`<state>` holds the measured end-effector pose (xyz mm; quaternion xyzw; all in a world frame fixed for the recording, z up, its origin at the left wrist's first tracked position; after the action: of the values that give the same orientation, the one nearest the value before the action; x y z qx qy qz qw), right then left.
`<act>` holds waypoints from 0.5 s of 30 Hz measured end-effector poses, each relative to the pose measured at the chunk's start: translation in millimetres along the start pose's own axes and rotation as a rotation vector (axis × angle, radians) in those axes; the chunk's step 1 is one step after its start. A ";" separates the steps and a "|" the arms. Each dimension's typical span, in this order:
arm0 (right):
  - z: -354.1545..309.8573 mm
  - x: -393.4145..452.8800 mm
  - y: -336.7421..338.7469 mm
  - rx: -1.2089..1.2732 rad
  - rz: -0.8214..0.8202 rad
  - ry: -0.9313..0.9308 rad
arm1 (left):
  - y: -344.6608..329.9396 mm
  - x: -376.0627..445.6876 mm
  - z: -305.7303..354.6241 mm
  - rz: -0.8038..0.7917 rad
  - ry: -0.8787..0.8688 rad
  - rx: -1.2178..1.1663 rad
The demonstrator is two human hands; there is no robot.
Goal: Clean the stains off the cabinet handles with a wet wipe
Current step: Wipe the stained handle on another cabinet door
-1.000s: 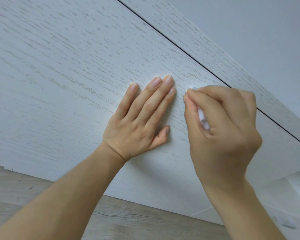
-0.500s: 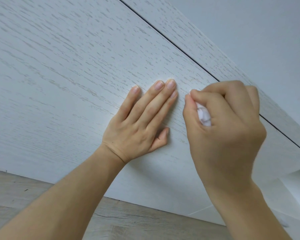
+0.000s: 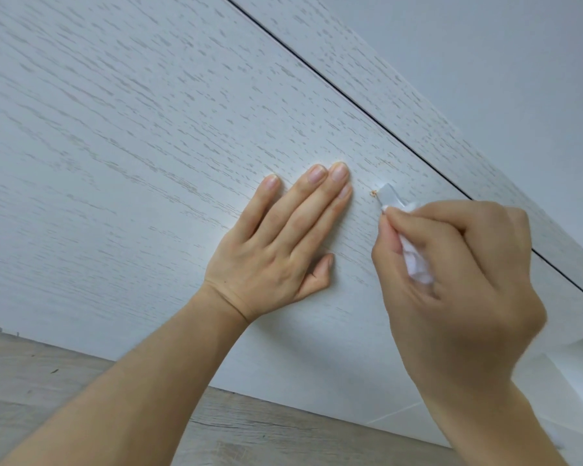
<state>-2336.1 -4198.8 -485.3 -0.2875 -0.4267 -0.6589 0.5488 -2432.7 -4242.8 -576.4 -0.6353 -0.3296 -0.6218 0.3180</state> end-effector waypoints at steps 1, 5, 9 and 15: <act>1.4 0.6 2.1 0.012 0.014 -0.014 | -0.1 -0.1 -0.1 0.001 0.001 0.004; 5.4 7.0 1.0 0.039 0.054 -0.057 | 0.4 0.1 1.0 0.007 -0.001 0.011; 8.8 11.3 -8.7 0.054 0.042 -0.107 | 0.8 0.6 0.7 0.014 -0.001 0.010; 7.1 13.5 -19.6 0.038 -0.033 -0.151 | 0.2 0.5 1.1 0.012 -0.004 0.014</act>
<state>-2358.9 -4198.4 -475.3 -0.3187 -0.4840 -0.6359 0.5097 -2431.9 -4242.0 -575.9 -0.6363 -0.3309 -0.6163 0.3254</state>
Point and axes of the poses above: each hand's wrist, its own x-axis towards the middle knuckle, its own y-axis out of the back of the hand, z = x × y, the point moved 8 cm from there along x, towards the middle knuckle, and after that the axes turned 1 degree about z, right-handed, at the moved point
